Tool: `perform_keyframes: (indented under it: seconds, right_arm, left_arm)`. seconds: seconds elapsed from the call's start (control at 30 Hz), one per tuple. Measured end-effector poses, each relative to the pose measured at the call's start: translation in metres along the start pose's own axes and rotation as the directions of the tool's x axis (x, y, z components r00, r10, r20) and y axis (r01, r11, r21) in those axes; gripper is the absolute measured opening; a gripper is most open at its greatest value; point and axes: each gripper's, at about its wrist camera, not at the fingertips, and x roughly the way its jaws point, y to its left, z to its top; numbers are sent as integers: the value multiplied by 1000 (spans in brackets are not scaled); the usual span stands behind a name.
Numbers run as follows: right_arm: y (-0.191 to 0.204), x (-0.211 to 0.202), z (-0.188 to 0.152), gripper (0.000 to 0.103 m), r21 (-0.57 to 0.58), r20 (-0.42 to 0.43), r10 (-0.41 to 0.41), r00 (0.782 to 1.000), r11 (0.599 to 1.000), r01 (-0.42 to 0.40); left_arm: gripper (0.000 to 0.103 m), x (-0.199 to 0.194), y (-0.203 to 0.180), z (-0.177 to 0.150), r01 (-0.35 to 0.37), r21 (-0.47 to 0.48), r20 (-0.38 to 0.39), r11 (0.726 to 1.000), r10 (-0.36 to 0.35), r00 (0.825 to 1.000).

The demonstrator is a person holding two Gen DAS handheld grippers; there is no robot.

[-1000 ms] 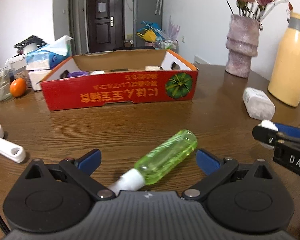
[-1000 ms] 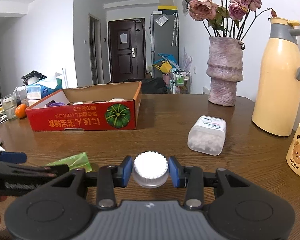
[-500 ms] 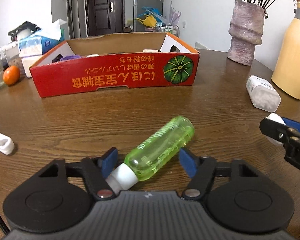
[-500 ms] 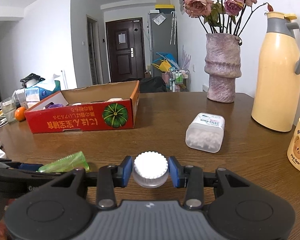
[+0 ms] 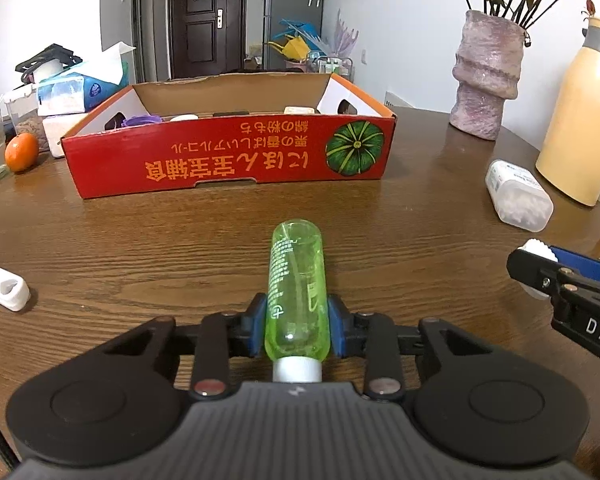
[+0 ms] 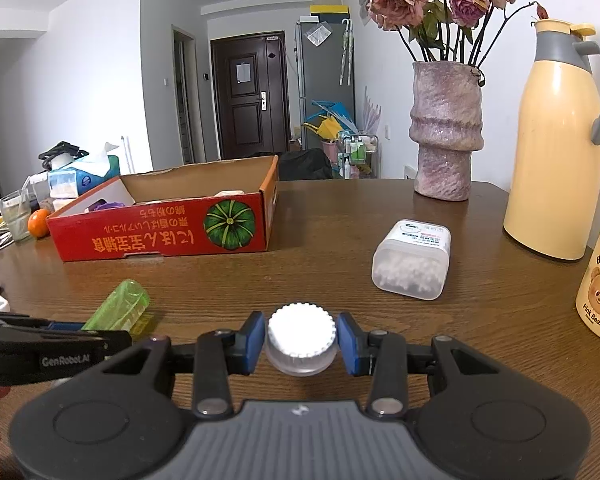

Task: Organize rigid objects
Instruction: 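Grasp the green spray bottle with the left tool while the right tool holds the white cap, then carry the spray bottle in the left tool and white cap in the right tool over the box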

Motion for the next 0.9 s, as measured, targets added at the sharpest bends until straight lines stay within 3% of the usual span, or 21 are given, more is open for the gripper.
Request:
perform_keyframes:
  seconds: [0.17,0.9]
  right_arm:
    - [1,-1,0,39,6,13,11,1000,1000,-11]
    - [32,-14,4,39,53,104,59,993,996,-65]
  left_arm:
    - [32,-6,4,2,-36,-26,25,999,36,999]
    - [32,-54,25,18,-35,-111,165,993,53,985]
